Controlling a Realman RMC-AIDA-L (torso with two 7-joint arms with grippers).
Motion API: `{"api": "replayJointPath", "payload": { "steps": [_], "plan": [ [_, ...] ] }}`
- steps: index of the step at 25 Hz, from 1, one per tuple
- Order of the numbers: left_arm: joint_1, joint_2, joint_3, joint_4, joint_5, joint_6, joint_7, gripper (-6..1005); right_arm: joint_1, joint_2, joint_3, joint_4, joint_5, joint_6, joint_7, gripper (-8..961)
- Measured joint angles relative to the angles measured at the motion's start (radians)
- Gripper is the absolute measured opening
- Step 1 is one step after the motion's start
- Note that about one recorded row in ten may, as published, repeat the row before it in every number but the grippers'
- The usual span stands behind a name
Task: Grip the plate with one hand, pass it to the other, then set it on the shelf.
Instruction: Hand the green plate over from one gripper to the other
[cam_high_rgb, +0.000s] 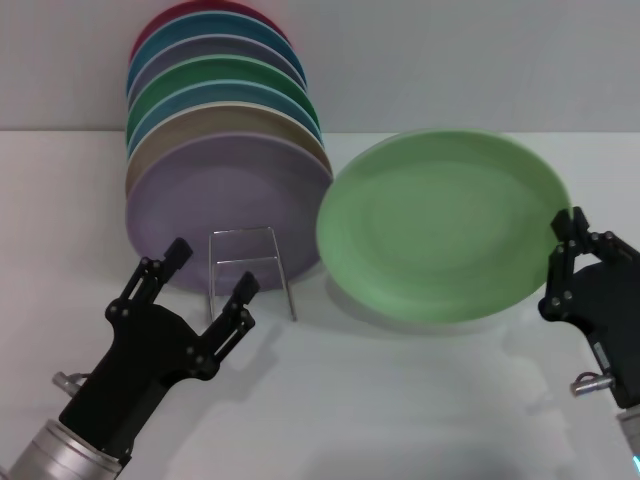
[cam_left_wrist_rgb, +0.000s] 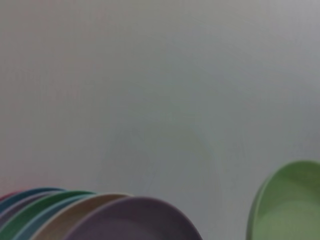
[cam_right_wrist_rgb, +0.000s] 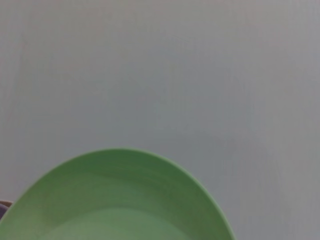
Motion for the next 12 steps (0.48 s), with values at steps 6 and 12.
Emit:
{"api": "replayJointPath", "payload": {
  "steps": [6,12],
  "plan": [
    [-0.007,0.000,0.013,-0.007,0.000,-0.041,0.000,794,-0.017,0.000,-0.146,0.063,0.119,-0.070,-0.157,109],
    [-0.016,0.002,0.019,-0.009,0.000,-0.073,0.000,794,-0.038,0.000,-0.244,0.112,0.176,-0.120,-0.315,112]
  ]
}}
